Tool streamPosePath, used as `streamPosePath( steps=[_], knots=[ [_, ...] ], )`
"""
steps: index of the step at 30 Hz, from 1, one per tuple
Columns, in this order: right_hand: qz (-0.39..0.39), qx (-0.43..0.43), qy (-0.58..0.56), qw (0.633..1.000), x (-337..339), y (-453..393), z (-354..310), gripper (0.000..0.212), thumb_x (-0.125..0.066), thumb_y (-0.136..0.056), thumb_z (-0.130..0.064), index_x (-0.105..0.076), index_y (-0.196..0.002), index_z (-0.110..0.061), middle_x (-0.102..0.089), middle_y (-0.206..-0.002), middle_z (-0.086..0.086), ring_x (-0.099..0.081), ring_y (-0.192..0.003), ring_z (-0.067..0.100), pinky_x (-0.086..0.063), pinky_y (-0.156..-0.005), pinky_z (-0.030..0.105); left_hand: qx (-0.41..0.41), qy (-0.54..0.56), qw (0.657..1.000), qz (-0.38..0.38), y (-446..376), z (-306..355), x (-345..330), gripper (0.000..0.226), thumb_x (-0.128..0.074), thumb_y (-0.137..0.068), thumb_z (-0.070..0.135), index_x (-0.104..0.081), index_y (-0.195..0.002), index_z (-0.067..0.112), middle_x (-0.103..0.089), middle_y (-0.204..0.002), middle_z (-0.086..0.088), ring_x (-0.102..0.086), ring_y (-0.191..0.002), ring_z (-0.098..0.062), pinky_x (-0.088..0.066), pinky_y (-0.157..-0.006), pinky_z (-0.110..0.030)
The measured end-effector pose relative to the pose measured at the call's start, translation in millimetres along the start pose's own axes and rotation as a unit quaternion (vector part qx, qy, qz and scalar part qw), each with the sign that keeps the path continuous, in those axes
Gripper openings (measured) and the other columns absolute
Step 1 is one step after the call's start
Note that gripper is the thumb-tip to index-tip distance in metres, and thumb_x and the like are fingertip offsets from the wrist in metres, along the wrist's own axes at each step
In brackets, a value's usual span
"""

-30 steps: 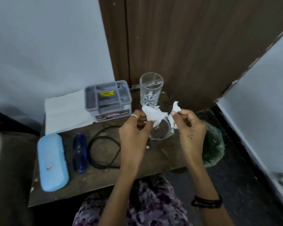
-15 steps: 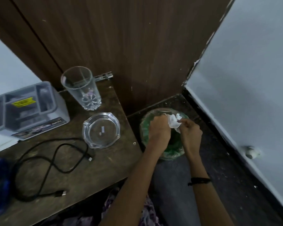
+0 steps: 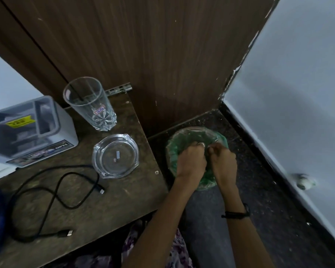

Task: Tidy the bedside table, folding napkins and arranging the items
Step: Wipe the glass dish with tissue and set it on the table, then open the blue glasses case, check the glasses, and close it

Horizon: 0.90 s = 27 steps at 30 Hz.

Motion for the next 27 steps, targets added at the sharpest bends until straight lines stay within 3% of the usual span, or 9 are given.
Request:
streamPosePath(
  steps=[5, 10, 15, 18, 23, 27],
  knots=[
    [-0.003, 0.11, -0.016, 0.994, 12, 25, -34, 0.013, -0.054, -0.09, -0.01, -0.067, -0.091, -0.009, -0.069, -0.078, 0.01, -0.062, -0.066, 0.022, -0.051, -0.06, 0.037, 0.024, 0.087, 0.993, 0.071, 35, -6, 35, 0.023, -0.042, -0.096, 0.021, -0.06, -0.106, 0.013, -0.065, -0.103, -0.008, -0.063, -0.092, -0.022, -0.043, -0.07, -0.028],
    [-0.048, 0.238, -0.039, 0.969, 9, 67, -97, 0.014, -0.054, -0.089, -0.01, -0.066, -0.096, -0.01, -0.068, -0.092, 0.007, -0.061, -0.084, 0.022, -0.046, -0.073, 0.031, 0.035, 0.166, 0.969, 0.181, 89, -40, 80, 0.022, -0.046, -0.093, 0.018, -0.063, -0.106, 0.013, -0.068, -0.104, -0.006, -0.063, -0.093, -0.02, -0.049, -0.084, -0.036],
    [-0.097, 0.293, -0.078, 0.948, -13, 116, -162, 0.033, -0.052, -0.094, -0.022, -0.055, -0.126, -0.02, -0.061, -0.119, 0.0, -0.055, -0.108, 0.013, -0.039, -0.09, 0.019, 0.088, 0.241, 0.916, 0.309, 151, -89, 113, 0.026, -0.052, -0.091, 0.012, -0.063, -0.112, 0.023, -0.069, -0.107, 0.003, -0.063, -0.092, -0.008, -0.045, -0.077, -0.013],
    [-0.127, 0.33, -0.083, 0.932, -30, 144, -193, 0.046, -0.054, -0.093, -0.023, -0.043, -0.138, -0.021, -0.051, -0.135, -0.003, -0.042, -0.124, 0.007, -0.031, -0.099, 0.013, 0.099, 0.266, 0.896, 0.342, 179, -117, 126, 0.031, -0.052, -0.09, 0.008, -0.061, -0.117, 0.021, -0.067, -0.112, 0.005, -0.062, -0.097, -0.004, -0.042, -0.078, -0.004],
    [-0.182, 0.376, -0.052, 0.907, -55, 184, -225, 0.055, -0.053, -0.094, -0.024, -0.032, -0.145, -0.022, -0.04, -0.147, 0.0, -0.034, -0.134, 0.01, -0.033, -0.107, 0.025, 0.12, 0.294, 0.879, 0.356, 213, -159, 150, 0.041, -0.051, -0.09, 0.006, -0.053, -0.128, 0.023, -0.06, -0.123, 0.004, -0.057, -0.112, -0.008, -0.045, -0.093, -0.021],
    [-0.191, 0.387, -0.039, 0.901, -65, 205, -235, 0.055, -0.053, -0.095, -0.026, -0.031, -0.145, -0.023, -0.041, -0.146, -0.003, -0.031, -0.131, 0.004, -0.023, -0.102, 0.01, 0.149, 0.272, 0.884, 0.349, 234, -188, 163, 0.044, -0.052, -0.091, 0.01, -0.048, -0.132, 0.025, -0.058, -0.127, 0.0, -0.054, -0.116, -0.013, -0.044, -0.093, -0.024]
  ],
)
Point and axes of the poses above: each hand's wrist, its own y-axis away from the middle knuckle, its own x-axis out of the back of the hand, z = x × y, the point moved 3 cm from there along -y, towards the middle knuckle
